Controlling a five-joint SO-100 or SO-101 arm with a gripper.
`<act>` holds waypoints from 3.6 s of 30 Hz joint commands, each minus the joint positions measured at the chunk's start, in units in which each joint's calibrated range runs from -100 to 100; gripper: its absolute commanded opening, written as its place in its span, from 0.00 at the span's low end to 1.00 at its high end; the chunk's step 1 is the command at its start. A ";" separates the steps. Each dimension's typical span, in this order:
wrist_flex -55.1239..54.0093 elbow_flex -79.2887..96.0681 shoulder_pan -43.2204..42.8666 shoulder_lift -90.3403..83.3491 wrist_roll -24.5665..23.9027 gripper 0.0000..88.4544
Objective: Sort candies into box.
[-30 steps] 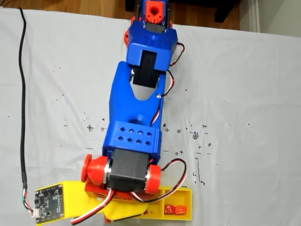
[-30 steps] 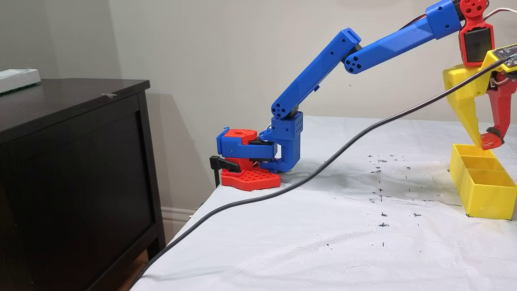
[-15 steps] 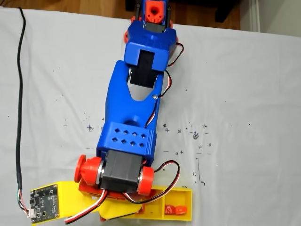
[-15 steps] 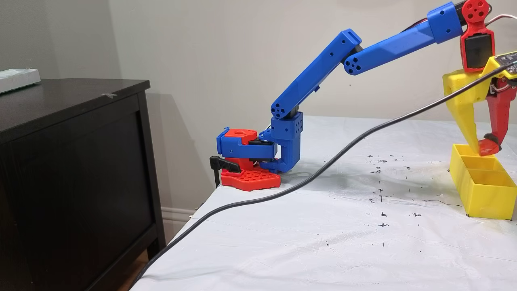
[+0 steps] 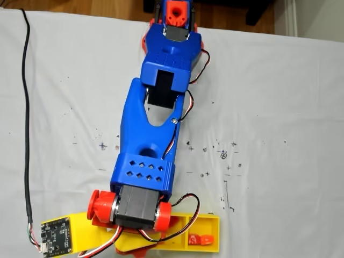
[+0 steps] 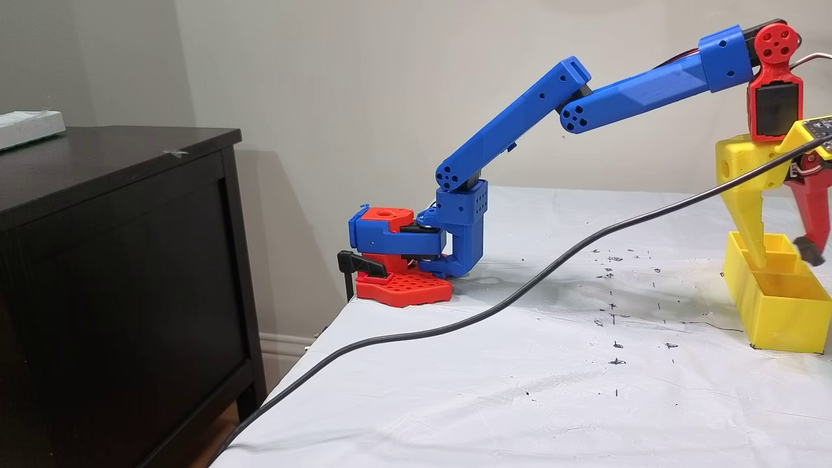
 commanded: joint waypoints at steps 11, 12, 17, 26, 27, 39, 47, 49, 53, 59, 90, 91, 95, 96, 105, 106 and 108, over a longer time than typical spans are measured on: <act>0.96 -4.48 0.86 -4.39 0.49 0.26; 1.13 -4.48 0.95 -5.06 0.49 0.19; 2.52 4.72 1.22 -14.22 0.63 0.00; -1.90 34.12 -0.50 -37.80 0.39 0.00; -3.29 38.58 -0.86 -41.03 0.34 0.00; -29.90 89.92 -4.67 -76.90 -2.83 0.00; -41.93 116.05 -5.48 -94.97 -3.76 0.00; -44.72 121.87 -4.67 -99.81 -5.76 0.00; -45.21 131.34 -3.94 -110.58 -6.40 0.00; -45.37 143.63 -2.67 -126.95 -7.23 0.00; -44.96 166.12 -2.22 -142.21 -12.06 0.00; -44.96 166.12 -2.13 -142.21 -12.16 0.00; -44.96 166.12 -1.13 -142.21 -12.84 0.00; -45.04 166.12 -0.59 -142.21 -13.14 0.00; -45.04 166.12 -0.59 -142.21 -13.14 0.00; -45.04 166.12 -0.59 -142.21 -13.14 0.00; -45.04 166.12 -0.59 -142.21 -13.14 0.00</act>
